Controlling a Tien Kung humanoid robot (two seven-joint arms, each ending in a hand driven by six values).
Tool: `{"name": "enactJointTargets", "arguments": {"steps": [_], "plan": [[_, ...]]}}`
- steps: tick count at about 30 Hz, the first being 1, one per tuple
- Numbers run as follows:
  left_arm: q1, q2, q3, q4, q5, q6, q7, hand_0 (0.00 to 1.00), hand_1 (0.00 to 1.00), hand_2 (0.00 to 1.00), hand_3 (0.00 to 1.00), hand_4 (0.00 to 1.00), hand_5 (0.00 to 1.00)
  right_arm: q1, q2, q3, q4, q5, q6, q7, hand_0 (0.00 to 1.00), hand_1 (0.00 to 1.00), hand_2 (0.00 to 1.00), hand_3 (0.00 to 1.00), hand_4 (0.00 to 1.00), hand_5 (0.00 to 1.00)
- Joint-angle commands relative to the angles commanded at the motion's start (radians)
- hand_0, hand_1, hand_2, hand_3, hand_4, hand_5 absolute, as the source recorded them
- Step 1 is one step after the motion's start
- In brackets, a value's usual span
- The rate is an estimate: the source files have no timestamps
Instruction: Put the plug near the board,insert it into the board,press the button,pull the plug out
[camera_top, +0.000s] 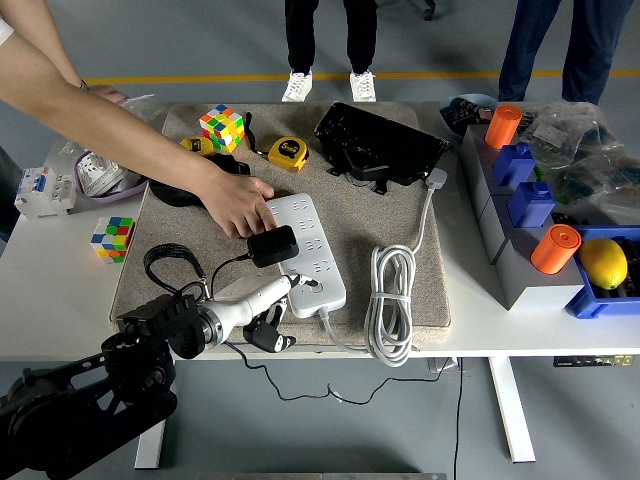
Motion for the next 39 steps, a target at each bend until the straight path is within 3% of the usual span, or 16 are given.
{"name": "enactJointTargets", "arguments": {"steps": [16,27,30,34,36,37,39], "plan": [[-0.008,-0.004,0.016,0.001,-0.006,-0.013,0.008,0.053,0.110,0.164,0.871,0.790,0.002,0.001,0.001,0.002,0.001,-0.002,0.000,0.000,0.606,0.611,0.567,0.541,0.704,0.231],[-0.007,0.004,-0.027,-0.029,-0.010,0.020,-0.036,0.054,0.110,0.164,0.867,0.791,0.002,0.000,0.001,0.000,0.000,-0.002,0.001,0.001,0.605,0.611,0.567,0.541,0.703,0.230],[-0.005,0.007,-0.037,-0.036,-0.018,0.042,-0.066,0.054,0.110,0.164,0.867,0.791,0.002,0.000,0.002,0.002,0.000,-0.002,0.001,0.001,0.605,0.611,0.567,0.541,0.703,0.230],[0.000,0.009,-0.052,-0.029,-0.074,0.104,-0.148,0.067,0.119,0.178,0.861,0.771,0.002,0.001,0.004,0.003,-0.001,-0.002,0.001,0.001,0.605,0.611,0.566,0.540,0.703,0.230],[0.003,0.007,-0.062,-0.018,-0.127,0.151,-0.205,0.067,0.119,0.178,0.861,0.771,0.002,0.001,0.004,0.002,-0.001,-0.002,0.001,0.000,0.605,0.611,0.566,0.540,0.703,0.230],[0.005,0.007,-0.064,-0.012,-0.146,0.171,-0.228,0.129,0.176,0.253,0.779,0.786,0.076,0.001,0.004,0.002,-0.001,-0.002,0.001,0.000,0.605,0.611,0.566,0.541,0.702,0.228],[0.008,0.006,-0.066,0.000,-0.193,0.227,-0.286,0.129,0.176,0.253,0.779,0.786,0.076,0.001,0.003,0.002,-0.001,-0.002,0.001,0.000,0.605,0.611,0.566,0.541,0.702,0.228]]}}
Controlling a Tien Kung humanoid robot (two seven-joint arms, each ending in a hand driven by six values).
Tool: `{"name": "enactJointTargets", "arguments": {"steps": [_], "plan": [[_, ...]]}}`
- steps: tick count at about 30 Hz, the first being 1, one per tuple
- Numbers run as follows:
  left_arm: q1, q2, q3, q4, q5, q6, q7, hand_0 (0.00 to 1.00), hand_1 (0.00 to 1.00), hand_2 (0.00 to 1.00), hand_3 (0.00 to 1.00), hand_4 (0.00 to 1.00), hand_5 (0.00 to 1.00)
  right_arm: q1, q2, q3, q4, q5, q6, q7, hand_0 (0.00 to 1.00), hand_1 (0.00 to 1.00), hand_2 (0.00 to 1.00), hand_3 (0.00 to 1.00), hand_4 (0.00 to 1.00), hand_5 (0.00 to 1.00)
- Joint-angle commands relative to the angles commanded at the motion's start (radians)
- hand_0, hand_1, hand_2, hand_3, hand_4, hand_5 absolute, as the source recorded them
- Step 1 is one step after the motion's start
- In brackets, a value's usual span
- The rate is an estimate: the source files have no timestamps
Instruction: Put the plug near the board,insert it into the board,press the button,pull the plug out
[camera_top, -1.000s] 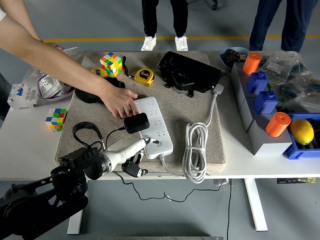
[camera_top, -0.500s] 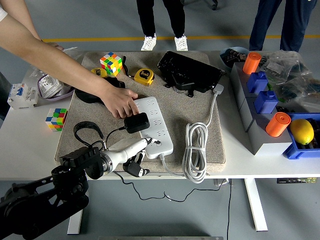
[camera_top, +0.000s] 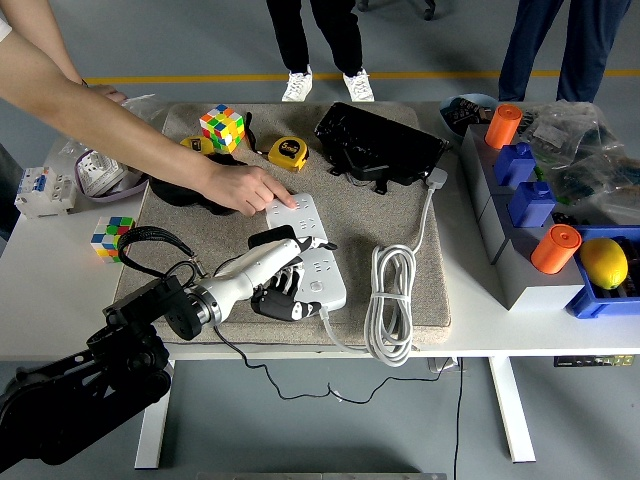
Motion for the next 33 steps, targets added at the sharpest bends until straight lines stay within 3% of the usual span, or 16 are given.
{"name": "enactJointTargets", "arguments": {"steps": [3,4,9,10,15,16,22,26,33], "plan": [[0.005,-0.002,0.002,0.018,-0.066,0.074,-0.076,0.129,0.176,0.253,0.779,0.786,0.076,0.000,0.000,0.000,0.000,0.000,0.000,0.000,0.605,0.611,0.566,0.541,0.702,0.228],[0.007,-0.003,0.003,0.024,-0.098,0.095,-0.101,0.274,0.448,0.508,0.680,0.818,0.171,0.000,0.000,0.000,0.000,0.000,0.000,0.000,0.605,0.611,0.566,0.540,0.702,0.227],[0.014,-0.010,0.008,0.058,-0.264,0.173,-0.217,0.274,0.448,0.508,0.680,0.818,0.171,0.000,0.001,-0.004,-0.001,0.002,0.000,0.000,0.605,0.611,0.566,0.540,0.702,0.227],[0.015,-0.011,0.009,0.062,-0.288,0.180,-0.230,0.532,0.622,0.609,0.655,0.844,0.418,0.001,0.001,-0.003,0.000,0.001,0.001,0.000,0.605,0.611,0.566,0.540,0.701,0.226],[0.022,-0.021,0.012,0.102,-0.471,0.240,-0.358,0.532,0.622,0.609,0.655,0.844,0.418,0.002,0.001,-0.002,0.000,0.002,0.000,0.000,0.605,0.611,0.566,0.540,0.701,0.226],[0.024,-0.024,0.010,0.108,-0.507,0.246,-0.379,0.693,0.700,0.697,0.665,0.857,0.522,0.002,0.000,-0.003,0.000,0.002,0.000,0.000,0.605,0.610,0.566,0.541,0.701,0.226],[0.035,-0.039,0.018,0.144,-0.686,0.277,-0.473,0.704,0.704,0.687,0.632,0.833,0.541,0.008,-0.001,-0.013,-0.005,0.008,0.001,-0.001,0.605,0.611,0.567,0.542,0.703,0.224],[0.037,-0.040,0.019,0.152,-0.740,0.287,-0.497,0.704,0.704,0.687,0.632,0.833,0.541,0.011,-0.001,-0.020,-0.006,0.012,0.001,-0.003,0.605,0.611,0.567,0.542,0.703,0.224],[0.027,-0.036,0.007,0.151,-0.716,0.285,-0.477,0.700,0.692,0.679,0.628,0.815,0.528,0.014,-0.004,-0.028,-0.010,0.020,-0.001,-0.005,0.605,0.612,0.567,0.543,0.705,0.227]]}}
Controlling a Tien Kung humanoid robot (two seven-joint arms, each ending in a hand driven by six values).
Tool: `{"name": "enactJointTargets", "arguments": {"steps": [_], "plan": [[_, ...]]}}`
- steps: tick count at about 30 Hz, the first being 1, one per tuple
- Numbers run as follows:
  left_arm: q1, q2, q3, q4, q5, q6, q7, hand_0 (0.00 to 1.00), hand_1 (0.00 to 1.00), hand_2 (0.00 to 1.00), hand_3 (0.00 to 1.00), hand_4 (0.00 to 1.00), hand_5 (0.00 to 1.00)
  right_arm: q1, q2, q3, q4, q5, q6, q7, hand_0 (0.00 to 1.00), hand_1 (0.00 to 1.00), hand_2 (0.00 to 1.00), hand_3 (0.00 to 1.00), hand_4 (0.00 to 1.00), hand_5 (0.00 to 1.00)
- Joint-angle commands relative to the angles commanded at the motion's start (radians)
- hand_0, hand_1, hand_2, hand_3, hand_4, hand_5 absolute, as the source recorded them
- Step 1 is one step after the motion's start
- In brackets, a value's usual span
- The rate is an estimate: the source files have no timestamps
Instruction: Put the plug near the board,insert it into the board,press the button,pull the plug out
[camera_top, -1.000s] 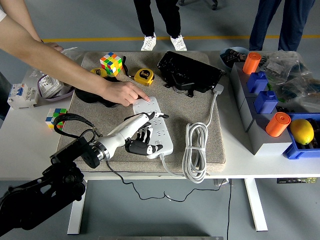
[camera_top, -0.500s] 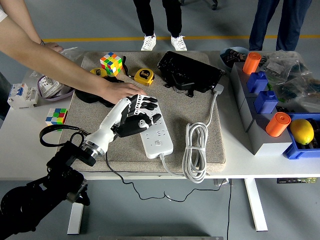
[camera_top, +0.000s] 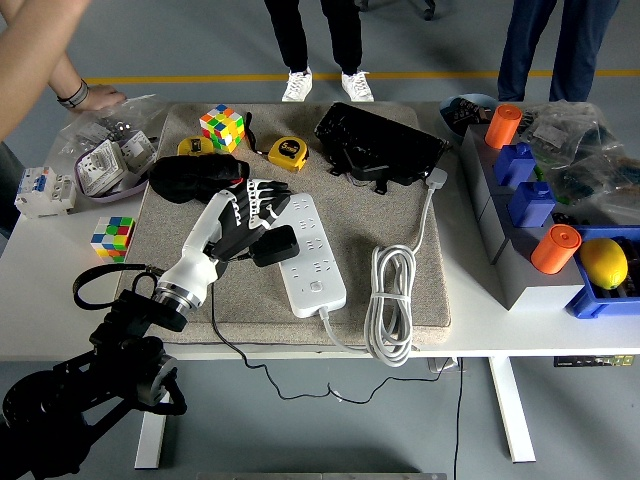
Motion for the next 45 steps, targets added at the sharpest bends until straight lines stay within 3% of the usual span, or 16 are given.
{"name": "enactJointTargets", "arguments": {"steps": [36,37,42,43,45], "plan": [[0.009,-0.001,-0.026,-0.011,0.026,-0.009,0.008,0.700,0.682,0.677,0.626,0.799,0.514,-0.006,-0.002,0.002,0.003,0.002,-0.001,0.000,0.605,0.612,0.568,0.542,0.707,0.230],[0.010,-0.001,-0.029,-0.017,0.038,-0.010,0.011,0.621,0.648,0.657,0.631,0.798,0.511,-0.006,-0.001,0.003,0.002,0.002,-0.001,0.000,0.605,0.612,0.568,0.543,0.709,0.231],[0.012,0.006,-0.047,-0.052,0.138,-0.050,0.070,0.621,0.648,0.657,0.631,0.798,0.511,-0.008,-0.001,0.007,0.002,0.001,-0.001,0.000,0.605,0.612,0.568,0.543,0.709,0.231],[0.012,0.008,-0.051,-0.060,0.164,-0.062,0.086,0.268,0.363,0.555,0.648,0.800,0.390,-0.008,-0.002,0.008,0.002,0.000,-0.001,0.000,0.605,0.612,0.568,0.543,0.710,0.232],[0.011,0.015,-0.061,-0.088,0.240,-0.099,0.140,0.268,0.363,0.555,0.648,0.800,0.390,-0.009,-0.002,0.009,0.002,0.000,-0.001,0.000,0.605,0.612,0.568,0.543,0.710,0.232]]}}
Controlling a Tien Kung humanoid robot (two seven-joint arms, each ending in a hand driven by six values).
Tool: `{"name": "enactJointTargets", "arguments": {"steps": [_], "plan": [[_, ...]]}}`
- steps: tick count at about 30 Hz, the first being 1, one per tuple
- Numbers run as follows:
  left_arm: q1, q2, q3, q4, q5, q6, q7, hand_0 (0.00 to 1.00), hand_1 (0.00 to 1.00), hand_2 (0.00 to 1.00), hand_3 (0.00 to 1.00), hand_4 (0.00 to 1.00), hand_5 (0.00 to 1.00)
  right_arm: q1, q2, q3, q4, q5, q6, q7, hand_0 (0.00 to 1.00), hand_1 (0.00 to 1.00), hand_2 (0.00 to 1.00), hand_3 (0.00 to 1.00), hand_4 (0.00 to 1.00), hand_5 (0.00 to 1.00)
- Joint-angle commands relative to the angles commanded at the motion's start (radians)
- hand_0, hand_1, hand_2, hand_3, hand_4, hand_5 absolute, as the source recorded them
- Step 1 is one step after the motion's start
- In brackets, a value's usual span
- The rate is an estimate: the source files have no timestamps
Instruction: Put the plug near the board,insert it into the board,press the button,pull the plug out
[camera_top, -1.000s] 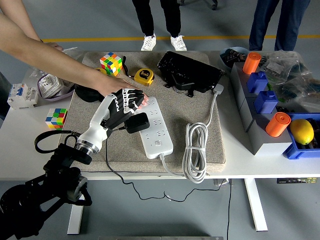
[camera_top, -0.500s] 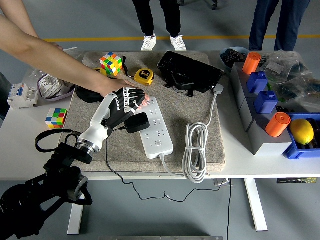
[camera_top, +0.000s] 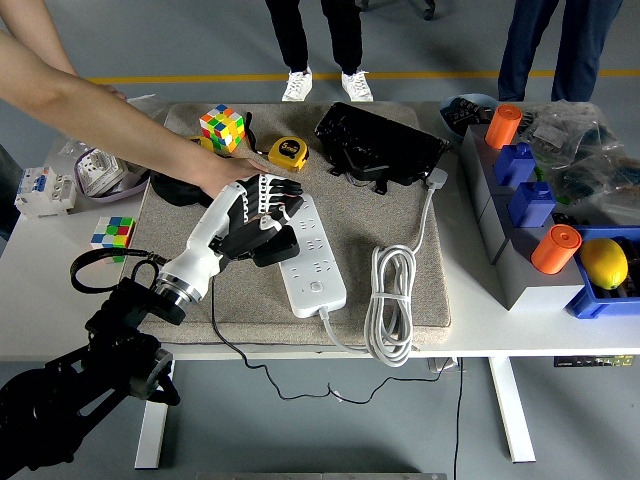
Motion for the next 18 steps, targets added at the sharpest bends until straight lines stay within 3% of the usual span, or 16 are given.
{"name": "enactJointTargets", "arguments": {"steps": [3,4,9,10,15,16,18], "plan": [[-0.002,0.007,-0.010,-0.029,0.098,-0.044,0.068,0.268,0.363,0.555,0.648,0.800,0.390,-0.001,-0.001,0.000,0.000,0.000,0.001,0.000,0.605,0.612,0.568,0.543,0.710,0.232],[-0.003,0.008,-0.012,-0.035,0.126,-0.055,0.088,0.133,0.172,0.485,0.699,0.740,0.164,-0.001,-0.001,0.000,0.000,0.000,0.001,0.000,0.604,0.612,0.568,0.543,0.710,0.233],[-0.004,0.013,-0.021,-0.069,0.261,-0.127,0.193,0.133,0.172,0.485,0.699,0.740,0.164,-0.002,-0.001,0.000,0.001,0.000,0.003,0.001,0.604,0.612,0.568,0.543,0.710,0.233],[-0.006,0.013,-0.022,-0.074,0.279,-0.141,0.210,0.099,0.128,0.284,0.813,0.737,0.002,-0.002,-0.001,-0.001,0.001,0.000,0.004,0.001,0.604,0.612,0.568,0.543,0.710,0.233],[-0.020,0.019,-0.013,-0.089,0.347,-0.238,0.314,0.099,0.128,0.284,0.813,0.737,0.002,-0.001,-0.001,0.001,0.001,-0.001,0.004,0.000,0.604,0.612,0.568,0.543,0.710,0.233],[-0.022,0.019,-0.010,-0.089,0.353,-0.252,0.329,0.091,0.064,0.124,0.862,0.642,0.002,-0.001,-0.001,0.001,0.002,-0.001,0.004,0.000,0.605,0.613,0.568,0.543,0.710,0.232],[-0.028,0.022,-0.002,-0.091,0.360,-0.288,0.367,0.091,0.064,0.124,0.862,0.642,0.002,-0.001,-0.002,0.003,0.002,-0.002,0.004,0.000,0.605,0.613,0.568,0.543,0.710,0.232]]}}
